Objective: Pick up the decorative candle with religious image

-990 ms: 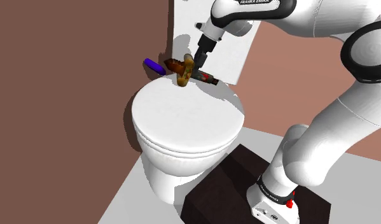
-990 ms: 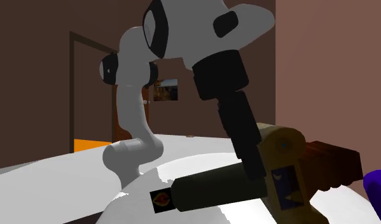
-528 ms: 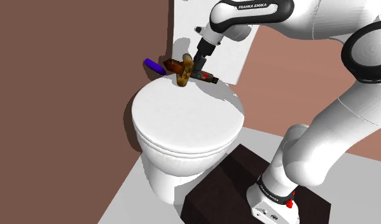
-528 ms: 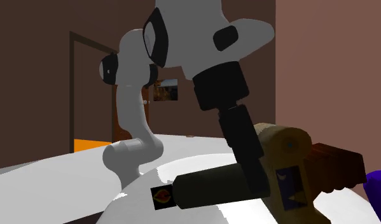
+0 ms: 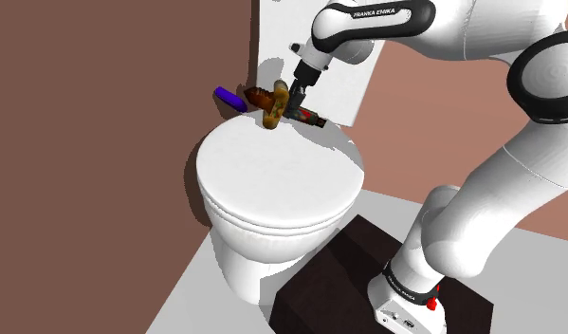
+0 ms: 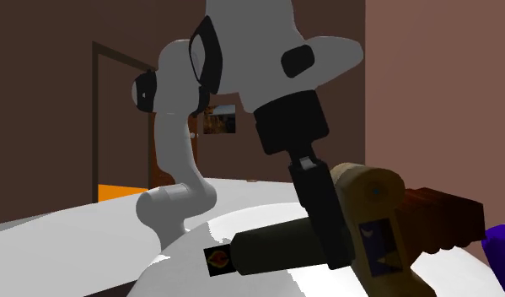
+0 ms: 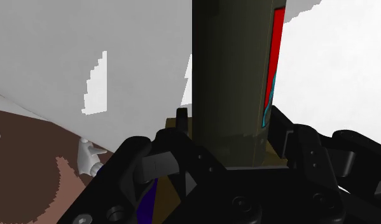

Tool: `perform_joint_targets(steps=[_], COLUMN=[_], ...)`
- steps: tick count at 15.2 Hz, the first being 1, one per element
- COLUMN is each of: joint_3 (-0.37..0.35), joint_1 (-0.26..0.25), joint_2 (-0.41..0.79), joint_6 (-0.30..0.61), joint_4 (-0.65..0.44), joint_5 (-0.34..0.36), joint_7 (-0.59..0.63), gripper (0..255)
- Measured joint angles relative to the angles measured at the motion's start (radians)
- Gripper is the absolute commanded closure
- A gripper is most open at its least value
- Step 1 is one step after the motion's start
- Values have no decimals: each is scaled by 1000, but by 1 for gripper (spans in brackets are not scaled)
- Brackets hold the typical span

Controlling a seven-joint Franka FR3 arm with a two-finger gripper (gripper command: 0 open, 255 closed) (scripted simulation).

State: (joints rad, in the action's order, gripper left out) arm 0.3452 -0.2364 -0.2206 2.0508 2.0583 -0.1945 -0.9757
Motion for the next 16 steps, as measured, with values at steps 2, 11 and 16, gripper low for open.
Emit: perform_joint_targets(steps=[2,11,16], joint_3=[-1,-4,-4], joint_1=[-1,-2,-3], joint_2=[1,2,13], joint_6=[-20,-135,-196], joint_4=[-18,-136,-208], joint_5=[2,11,11], joint_7=[5,33,44], gripper=[255,255,255])
